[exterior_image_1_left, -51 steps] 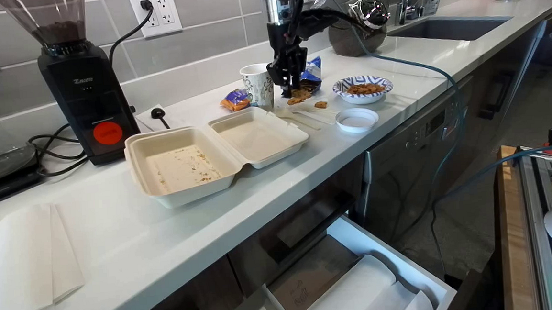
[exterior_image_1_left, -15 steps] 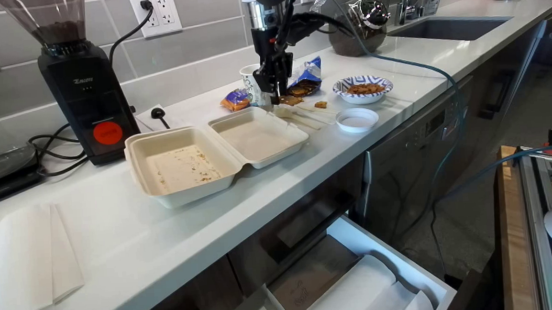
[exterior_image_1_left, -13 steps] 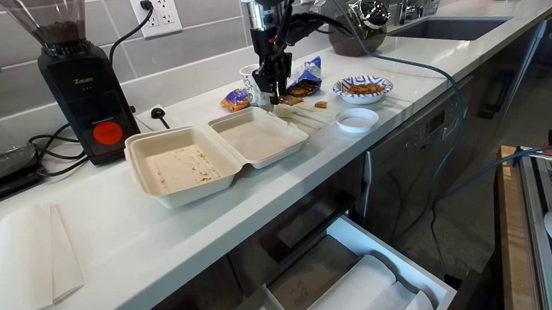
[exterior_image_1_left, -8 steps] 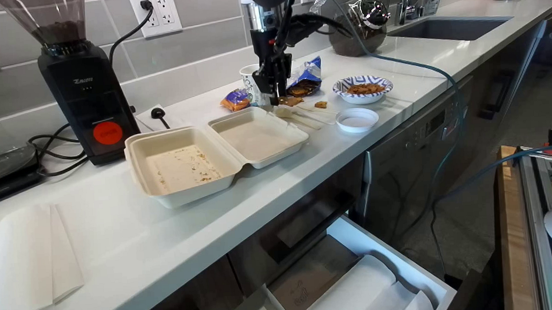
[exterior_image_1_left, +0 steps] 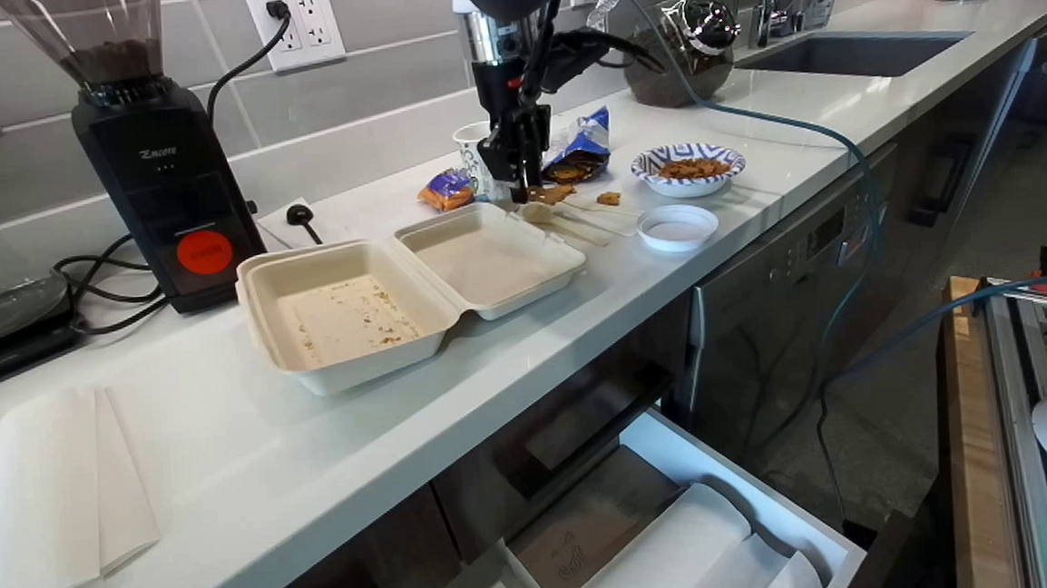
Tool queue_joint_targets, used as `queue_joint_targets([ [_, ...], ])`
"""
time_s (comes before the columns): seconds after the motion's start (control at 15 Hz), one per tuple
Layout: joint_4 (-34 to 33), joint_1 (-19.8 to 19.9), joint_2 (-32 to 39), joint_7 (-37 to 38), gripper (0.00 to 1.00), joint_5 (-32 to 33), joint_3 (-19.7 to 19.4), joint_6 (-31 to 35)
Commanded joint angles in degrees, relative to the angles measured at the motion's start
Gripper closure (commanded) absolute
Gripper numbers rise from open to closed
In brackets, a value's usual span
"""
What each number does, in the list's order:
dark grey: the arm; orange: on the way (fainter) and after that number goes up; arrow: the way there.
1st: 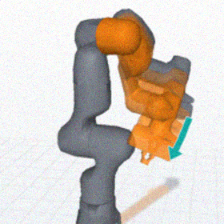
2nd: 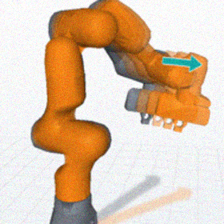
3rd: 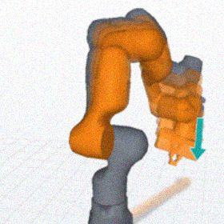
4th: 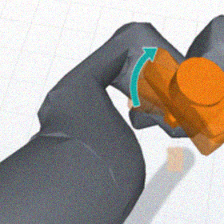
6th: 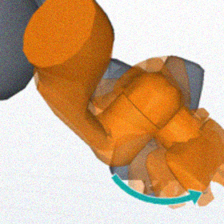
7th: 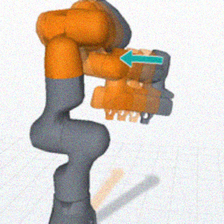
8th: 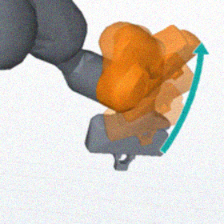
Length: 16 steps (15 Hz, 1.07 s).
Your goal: Move the cookie on the counter to the slightly to the left
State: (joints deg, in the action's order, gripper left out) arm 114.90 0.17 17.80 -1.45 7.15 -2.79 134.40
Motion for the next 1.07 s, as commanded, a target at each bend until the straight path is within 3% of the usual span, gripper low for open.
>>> queue_joint_targets([
  [0.0, -1.6, -0.3, 1.1, 0.1, 0.65, 1.4, 0.2, -1.9],
  [1.0, -2.5, -0.6, 2.6, 0.2, 0.64, 1.6, 0.1, -1.8],
])
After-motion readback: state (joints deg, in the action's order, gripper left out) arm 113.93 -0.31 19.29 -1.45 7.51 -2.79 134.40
